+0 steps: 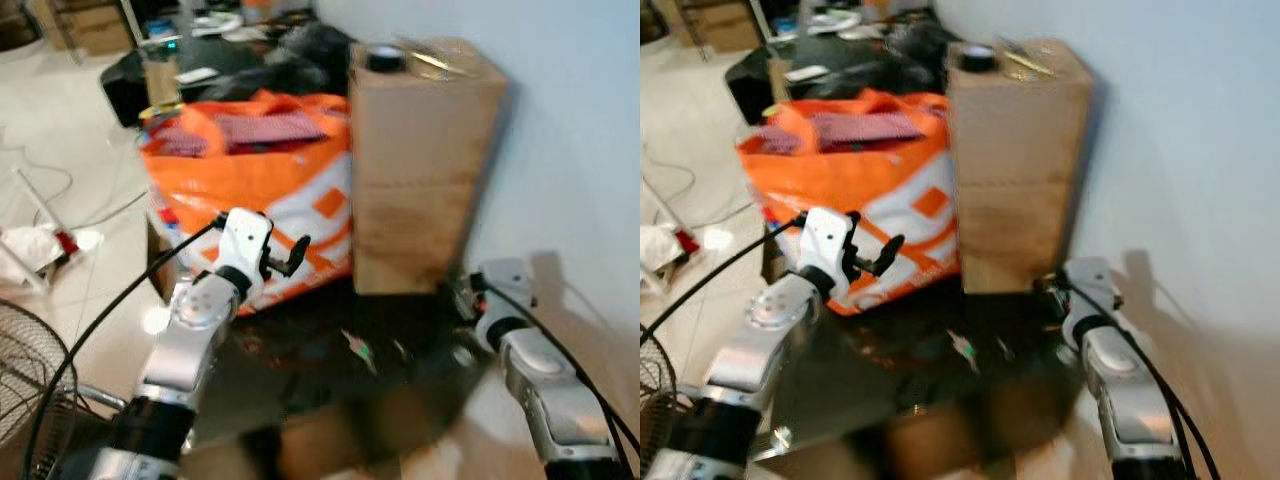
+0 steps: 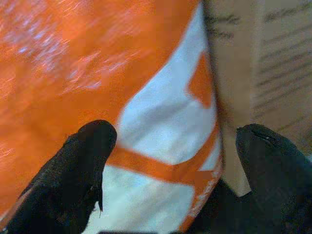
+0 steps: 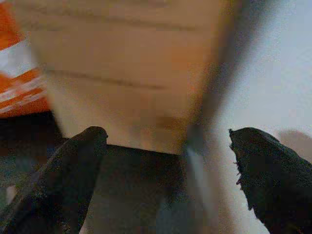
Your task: Hang keys on a hook
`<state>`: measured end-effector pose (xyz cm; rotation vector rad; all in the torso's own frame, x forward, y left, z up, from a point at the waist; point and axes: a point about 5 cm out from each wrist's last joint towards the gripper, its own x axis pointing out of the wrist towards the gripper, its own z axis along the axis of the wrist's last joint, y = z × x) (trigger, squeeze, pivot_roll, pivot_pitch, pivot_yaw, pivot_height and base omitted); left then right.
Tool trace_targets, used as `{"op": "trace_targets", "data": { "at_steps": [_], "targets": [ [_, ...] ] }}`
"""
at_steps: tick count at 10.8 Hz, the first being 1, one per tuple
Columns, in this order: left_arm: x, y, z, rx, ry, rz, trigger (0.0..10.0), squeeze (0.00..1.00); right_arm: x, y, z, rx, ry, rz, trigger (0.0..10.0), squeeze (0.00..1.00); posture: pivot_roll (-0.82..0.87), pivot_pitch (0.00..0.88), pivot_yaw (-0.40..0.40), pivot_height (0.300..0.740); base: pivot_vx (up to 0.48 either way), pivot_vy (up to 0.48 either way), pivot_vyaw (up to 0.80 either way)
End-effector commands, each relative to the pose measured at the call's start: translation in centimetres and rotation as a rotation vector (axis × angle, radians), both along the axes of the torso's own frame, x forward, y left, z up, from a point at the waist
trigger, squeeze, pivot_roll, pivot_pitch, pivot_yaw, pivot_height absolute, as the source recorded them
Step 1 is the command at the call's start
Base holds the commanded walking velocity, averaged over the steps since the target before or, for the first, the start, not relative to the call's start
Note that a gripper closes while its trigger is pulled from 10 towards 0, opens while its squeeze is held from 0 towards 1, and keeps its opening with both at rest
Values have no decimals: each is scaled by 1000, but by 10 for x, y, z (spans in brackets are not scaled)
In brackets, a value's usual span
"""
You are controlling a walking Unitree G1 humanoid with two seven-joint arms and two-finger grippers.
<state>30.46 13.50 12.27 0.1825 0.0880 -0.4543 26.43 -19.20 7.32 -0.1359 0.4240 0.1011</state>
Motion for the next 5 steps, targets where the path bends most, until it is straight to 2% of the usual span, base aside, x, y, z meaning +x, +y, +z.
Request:
{"op": "trace_targets", "data": {
  "at_steps": [1, 2, 4, 5],
  "targets": [
    [-3, 2, -6, 24, 46, -42, 10000, 0, -2, 8, -10, -5, 78, 54, 10000, 0, -97, 0, 46, 740, 0, 0, 0],
    [-7, 5, -15, 94, 110, -104, 10000, 0, -3, 9, -21, 22, 139, 73, 10000, 0, -95, 0, 41, 740, 0, 0, 0],
    [-13, 9, -27, 145, 206, -208, 10000, 0, 0, 10, -39, 92, 205, 23, 10000, 0, -101, 0, 41, 740, 0, 0, 0],
    [-18, 11, -33, 183, 253, -275, 10000, 0, 1, 12, -48, 162, 239, -21, 10000, 1000, -103, 0, 40, 740, 0, 0, 0]
  ]
}}
